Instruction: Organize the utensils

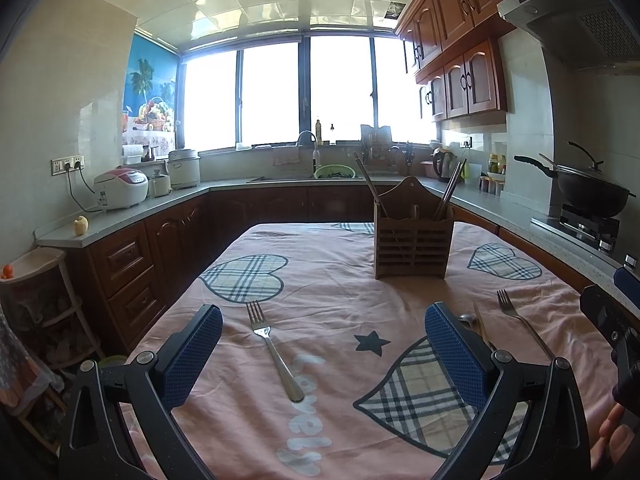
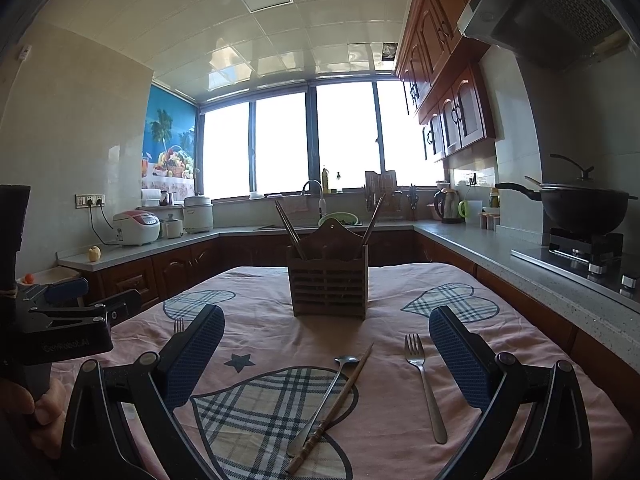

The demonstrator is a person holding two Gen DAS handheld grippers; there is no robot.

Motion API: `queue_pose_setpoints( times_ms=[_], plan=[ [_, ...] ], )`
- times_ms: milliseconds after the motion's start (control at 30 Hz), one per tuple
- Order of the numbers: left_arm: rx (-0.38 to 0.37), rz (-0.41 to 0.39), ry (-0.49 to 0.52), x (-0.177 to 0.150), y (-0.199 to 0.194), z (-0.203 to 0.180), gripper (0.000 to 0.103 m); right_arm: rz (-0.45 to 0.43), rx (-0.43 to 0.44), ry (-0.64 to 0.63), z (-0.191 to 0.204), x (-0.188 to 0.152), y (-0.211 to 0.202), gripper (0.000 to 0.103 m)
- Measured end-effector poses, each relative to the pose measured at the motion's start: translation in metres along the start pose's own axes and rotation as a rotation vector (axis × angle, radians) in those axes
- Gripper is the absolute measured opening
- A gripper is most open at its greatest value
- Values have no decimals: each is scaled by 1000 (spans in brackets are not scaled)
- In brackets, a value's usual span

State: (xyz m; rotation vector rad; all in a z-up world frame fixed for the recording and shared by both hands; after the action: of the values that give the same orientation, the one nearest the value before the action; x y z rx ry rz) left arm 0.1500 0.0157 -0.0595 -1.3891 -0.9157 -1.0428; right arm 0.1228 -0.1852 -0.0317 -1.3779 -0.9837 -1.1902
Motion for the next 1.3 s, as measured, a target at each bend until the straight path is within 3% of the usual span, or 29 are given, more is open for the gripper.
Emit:
queue_pose_setpoints(
  times_ms=[1300],
  plan=[
    [-2,2,7,2,1,-9,102,2,-1,2,1,1,0,103]
  ],
)
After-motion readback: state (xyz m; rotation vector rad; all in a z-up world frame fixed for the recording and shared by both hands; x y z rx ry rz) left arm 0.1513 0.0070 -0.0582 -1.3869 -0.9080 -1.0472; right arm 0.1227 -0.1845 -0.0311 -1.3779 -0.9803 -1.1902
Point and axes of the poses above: each gripper's, at about its wrist camera, not at the fingertips, and y roughly the way its jaws point, z to its left, x to its top, the point moved 10 cm from there along y, roughly the way its jaws point, and after that the axes turned 2 degrees about -x, right-handed, at the moved point
